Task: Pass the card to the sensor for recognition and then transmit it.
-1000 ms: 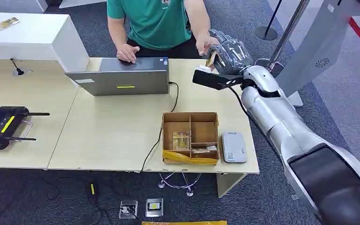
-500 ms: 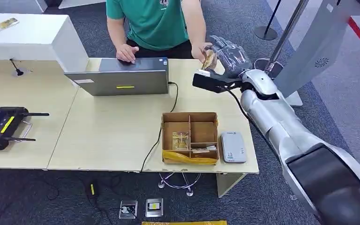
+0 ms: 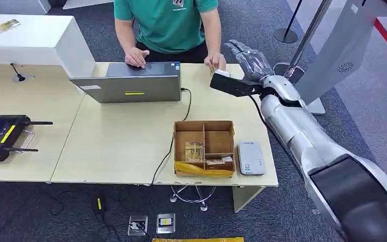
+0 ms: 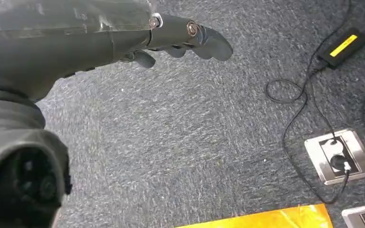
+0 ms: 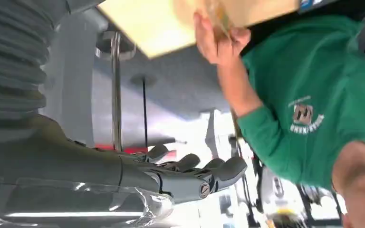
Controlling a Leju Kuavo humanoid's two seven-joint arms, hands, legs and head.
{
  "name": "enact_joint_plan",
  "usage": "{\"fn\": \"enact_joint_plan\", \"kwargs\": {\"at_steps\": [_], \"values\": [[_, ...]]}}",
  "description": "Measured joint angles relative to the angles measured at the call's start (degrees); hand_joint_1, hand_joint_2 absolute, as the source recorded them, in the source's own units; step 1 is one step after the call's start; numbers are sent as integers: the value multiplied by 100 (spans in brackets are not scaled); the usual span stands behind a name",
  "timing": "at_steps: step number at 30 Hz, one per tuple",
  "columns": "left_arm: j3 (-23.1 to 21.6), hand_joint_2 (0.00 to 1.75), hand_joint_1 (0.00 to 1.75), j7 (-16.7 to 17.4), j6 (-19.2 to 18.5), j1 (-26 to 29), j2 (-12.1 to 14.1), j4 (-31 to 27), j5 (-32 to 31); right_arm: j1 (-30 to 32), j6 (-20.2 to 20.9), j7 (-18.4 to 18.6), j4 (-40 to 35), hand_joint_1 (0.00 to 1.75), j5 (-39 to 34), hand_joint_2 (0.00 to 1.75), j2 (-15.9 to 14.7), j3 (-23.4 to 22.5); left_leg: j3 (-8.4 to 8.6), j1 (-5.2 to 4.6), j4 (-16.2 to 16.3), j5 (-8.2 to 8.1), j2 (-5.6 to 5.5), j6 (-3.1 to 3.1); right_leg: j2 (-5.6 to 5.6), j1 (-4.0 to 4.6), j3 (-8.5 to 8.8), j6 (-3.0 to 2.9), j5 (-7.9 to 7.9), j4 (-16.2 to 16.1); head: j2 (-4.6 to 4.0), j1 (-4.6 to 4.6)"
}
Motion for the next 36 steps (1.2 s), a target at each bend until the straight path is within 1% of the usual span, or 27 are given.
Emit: {"fn": "enact_joint_plan", "kwargs": {"at_steps": [4, 5, 6, 9, 10, 12, 14, 19, 21, 24, 28, 32, 36], "values": [[-4, 0, 0, 11, 20, 3, -11, 0, 59, 0, 916, 64, -204, 0, -1047, 175, -35, -317, 0, 0, 0, 0, 1, 0, 0, 0, -1, 0, 0, 0, 0, 0], [-4, 0, 0, 13, 20, 3, -15, 0, 85, 1, 1230, 103, -303, 0, -1413, 175, -48, -419, 0, 0, 0, 0, 1, 0, 1, 0, -1, 0, 0, 0, 0, 2], [-7, 0, 0, 11, 20, 3, -17, 0, 98, 1, 1407, 142, -381, 0, -1630, 175, -66, -485, -1, 0, 0, 0, 1, 0, 1, 0, -3, 0, 0, 0, 0, 2], [-9, 0, 0, 13, 7, 4, -26, 0, 162, 168, 1923, 499, -866, 0, -2555, 175, -190, -728, 1, 1, 1, 0, 0, 0, -3, 1, -2, 0, 0, -1, 0, 0], [-9, 0, 0, 11, 0, 8, -26, 0, 177, 291, 2069, 647, -1186, 0, -2922, 175, -254, -813, 0, 1, 1, 0, -1, 0, -4, 1, -2, 0, 0, -1, 0, 2], [-9, 0, 0, 13, 0, 14, -26, 0, 225, 525, 2202, 936, -1746, 0, -3504, 175, -380, -887, 1, 1, 1, -1, -1, 0, 0, 1, -3, 0, 0, -1, 0, 2], [-9, 0, 0, 31, 9, 13, -30, 0, 264, 786, 2213, 1124, -2167, 0, -3874, 175, -515, -933, 2, 1, 1, -1, 0, 1, -1, 1, 0, 0, 0, -4, 0, 2], [-9, 0, 0, 66, 63, 22, -37, 0, 363, 1491, 2187, 1526, -3172, 0, -4263, 175, -870, -1086, 8, -1, 2, -3, 2, 1, -1, -1, 4, 0, 0, -10, 0, 2], [-7, 0, 0, 74, 83, 30, -39, 0, 411, 1829, 2211, 1668, -3585, 0, -4366, 175, -1063, -1167, 7, -1, 2, -3, -1, 2, -5, -1, 8, 0, 0, -10, 0, 2], [0, 0, 0, 109, 103, 38, -37, 2, 467, 2236, 2298, 1811, -4096, 0, -4496, 175, -1329, -1272, 7, -2, 1, -5, 4, 0, -2, -2, 6, 0, 0, -10, 0, -2], [7, 0, 0, 140, 118, 32, -39, 2, 503, 2641, 2432, 1908, -4591, 0, -4726, 175, -1558, -1425, 11, 0, 1, -5, 9, 0, 1, 0, 6, 0, 0, -10, 0, 0], [11, 0, 0, 179, 140, 32, -39, 2, 535, 3008, 2698, 2015, -5063, 0, -4901, 175, -1735, -1503, 9, 0, 1, -5, 8, 0, 0, 0, 6, 0, 0, -9, 0, 0], [15, 0, 0, 195, 151, 27, -39, 2, 538, 3216, 2867, 2127, -5434, 0, -4930, 175, -1851, -1558, 9, 0, 0, -5, 9, 0, 1, 0, 7, 0, 0, -9, 0, 0]]}}
